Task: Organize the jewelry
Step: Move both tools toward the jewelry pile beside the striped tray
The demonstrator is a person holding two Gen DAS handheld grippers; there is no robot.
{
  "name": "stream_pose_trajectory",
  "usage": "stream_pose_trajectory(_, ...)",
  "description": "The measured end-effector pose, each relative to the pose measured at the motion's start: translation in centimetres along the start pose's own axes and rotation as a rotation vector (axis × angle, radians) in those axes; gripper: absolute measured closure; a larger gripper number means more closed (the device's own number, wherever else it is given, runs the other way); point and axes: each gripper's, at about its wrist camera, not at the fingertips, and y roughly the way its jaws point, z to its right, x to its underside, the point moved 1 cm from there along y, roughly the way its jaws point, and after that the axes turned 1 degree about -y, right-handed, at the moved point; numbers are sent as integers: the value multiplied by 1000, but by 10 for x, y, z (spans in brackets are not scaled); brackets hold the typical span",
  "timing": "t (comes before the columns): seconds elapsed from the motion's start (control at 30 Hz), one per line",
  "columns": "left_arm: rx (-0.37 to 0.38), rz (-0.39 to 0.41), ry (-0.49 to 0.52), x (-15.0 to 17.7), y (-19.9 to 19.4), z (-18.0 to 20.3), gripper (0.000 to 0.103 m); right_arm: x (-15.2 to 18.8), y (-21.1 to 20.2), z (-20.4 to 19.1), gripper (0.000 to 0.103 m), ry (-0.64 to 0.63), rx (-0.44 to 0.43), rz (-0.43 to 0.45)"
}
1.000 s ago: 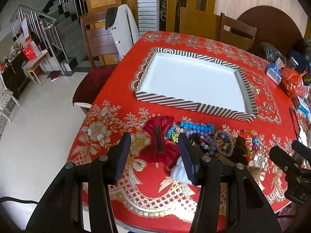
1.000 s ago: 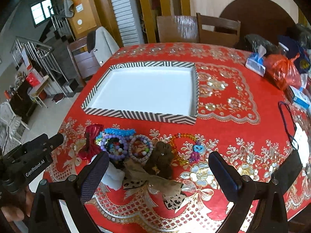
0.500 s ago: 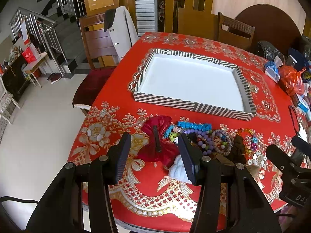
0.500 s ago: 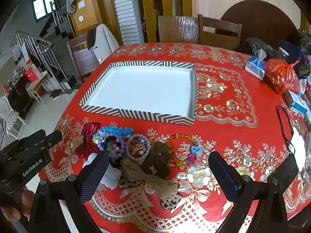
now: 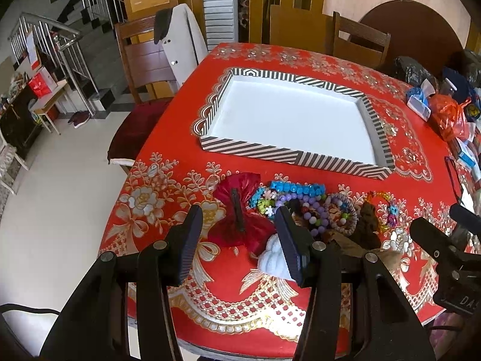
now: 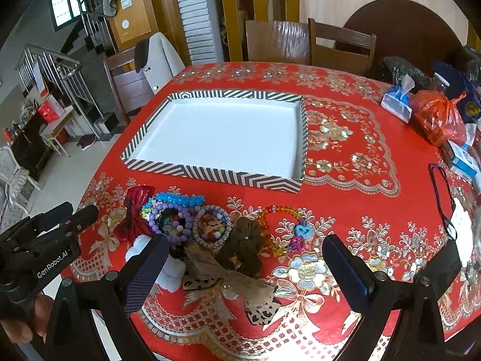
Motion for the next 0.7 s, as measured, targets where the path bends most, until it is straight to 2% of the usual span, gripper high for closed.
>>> stream_pose_trajectory(0.7, -1, -15, 4, 3, 1, -3, 53, 4, 6, -1, 1, -11, -13, -31)
